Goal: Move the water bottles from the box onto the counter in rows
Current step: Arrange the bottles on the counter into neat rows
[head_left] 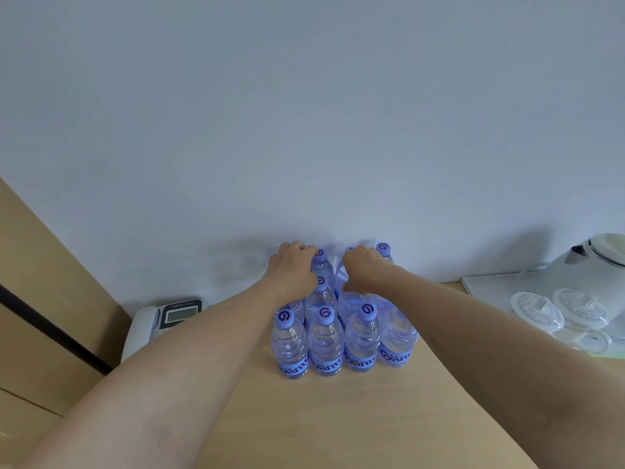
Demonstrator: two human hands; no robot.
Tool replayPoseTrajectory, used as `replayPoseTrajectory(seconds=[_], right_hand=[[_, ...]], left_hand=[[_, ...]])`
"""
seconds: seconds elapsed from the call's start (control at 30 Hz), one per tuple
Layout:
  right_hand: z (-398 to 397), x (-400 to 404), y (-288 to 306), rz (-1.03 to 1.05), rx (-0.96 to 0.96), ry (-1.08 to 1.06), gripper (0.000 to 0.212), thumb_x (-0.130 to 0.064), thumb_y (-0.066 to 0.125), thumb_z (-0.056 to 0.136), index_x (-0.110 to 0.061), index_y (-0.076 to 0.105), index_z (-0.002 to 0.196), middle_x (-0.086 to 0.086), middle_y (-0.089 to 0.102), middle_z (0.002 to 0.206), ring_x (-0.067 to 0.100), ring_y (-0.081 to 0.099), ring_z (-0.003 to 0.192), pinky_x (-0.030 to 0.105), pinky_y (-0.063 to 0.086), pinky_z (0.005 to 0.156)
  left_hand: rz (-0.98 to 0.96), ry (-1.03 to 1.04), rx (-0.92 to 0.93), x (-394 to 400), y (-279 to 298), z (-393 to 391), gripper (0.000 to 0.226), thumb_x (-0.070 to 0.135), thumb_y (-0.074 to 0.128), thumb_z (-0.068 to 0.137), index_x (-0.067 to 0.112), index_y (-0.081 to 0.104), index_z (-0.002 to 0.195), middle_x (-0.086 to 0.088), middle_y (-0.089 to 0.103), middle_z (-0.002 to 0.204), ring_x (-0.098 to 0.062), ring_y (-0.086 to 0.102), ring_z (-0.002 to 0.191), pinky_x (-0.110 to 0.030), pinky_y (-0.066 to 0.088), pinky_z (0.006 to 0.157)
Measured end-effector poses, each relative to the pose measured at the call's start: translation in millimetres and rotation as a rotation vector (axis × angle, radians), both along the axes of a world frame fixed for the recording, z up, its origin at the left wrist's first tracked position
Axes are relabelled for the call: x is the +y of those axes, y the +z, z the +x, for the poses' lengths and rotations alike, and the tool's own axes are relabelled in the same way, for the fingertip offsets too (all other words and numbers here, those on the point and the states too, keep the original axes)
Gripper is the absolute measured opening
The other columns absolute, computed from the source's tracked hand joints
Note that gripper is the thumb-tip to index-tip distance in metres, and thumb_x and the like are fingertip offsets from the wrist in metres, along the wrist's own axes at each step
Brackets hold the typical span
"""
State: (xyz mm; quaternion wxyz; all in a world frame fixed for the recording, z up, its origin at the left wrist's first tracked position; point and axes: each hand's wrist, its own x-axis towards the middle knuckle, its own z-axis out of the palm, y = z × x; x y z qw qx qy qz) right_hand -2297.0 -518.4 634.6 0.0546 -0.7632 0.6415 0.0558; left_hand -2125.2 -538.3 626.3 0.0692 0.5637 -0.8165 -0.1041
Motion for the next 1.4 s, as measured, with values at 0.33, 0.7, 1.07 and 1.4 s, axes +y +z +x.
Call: replayPoseTrajectory(seconds=[0.33,0.7,1.07,1.4], right_hand=[[-13,-4,-9,-0.005,-0.15,-0.082,0.047,-0.043,0.073,0.075,-0.017,0.038,0.058,-0.002,0.042,0.066,0.013,0.04,0.052,0.025,0.03,0.043],[-8,0,-3,0.013,-0.049,0.004,0.04,-0.027,0.072,0.074,-0.014,0.039,0.056,0.0,0.037,0.062,0.017,0.039,0.051,0.024,0.026,0.041],[-7,1,-3,0.038,-0.024,0.01,0.037,-0.016,0.07,0.076,-0.014,0.039,0.056,0.002,0.036,0.058,0.022,0.038,0.054,0.024,0.025,0.042],[-9,-4,-7,-0.008,-0.039,-0.011,0.051,-0.034,0.074,0.08,-0.014,0.035,0.054,0.0,0.038,0.058,0.013,0.036,0.05,0.025,0.026,0.042]], left_hand=[[-0.002,-0.025,0.021,0,-7,-15,0.048,0.013,0.051,0.08,0.018,0.054,0.128,-0.007,0.051,0.126,-0.031,0.04,0.118,-0.039,0.04,0.091],[0.0,0.0,0.042,3,-11,-13,0.048,0.018,0.049,0.086,0.02,0.05,0.133,-0.006,0.05,0.132,-0.03,0.039,0.122,-0.039,0.04,0.093],[-0.004,0.006,0.032,4,-10,-7,0.048,0.019,0.049,0.088,0.02,0.048,0.136,-0.004,0.048,0.135,-0.028,0.037,0.125,-0.039,0.041,0.096],[-0.01,0.01,0.036,5,-8,-3,0.049,0.022,0.048,0.09,0.021,0.046,0.138,-0.004,0.047,0.136,-0.027,0.036,0.126,-0.041,0.041,0.099]])
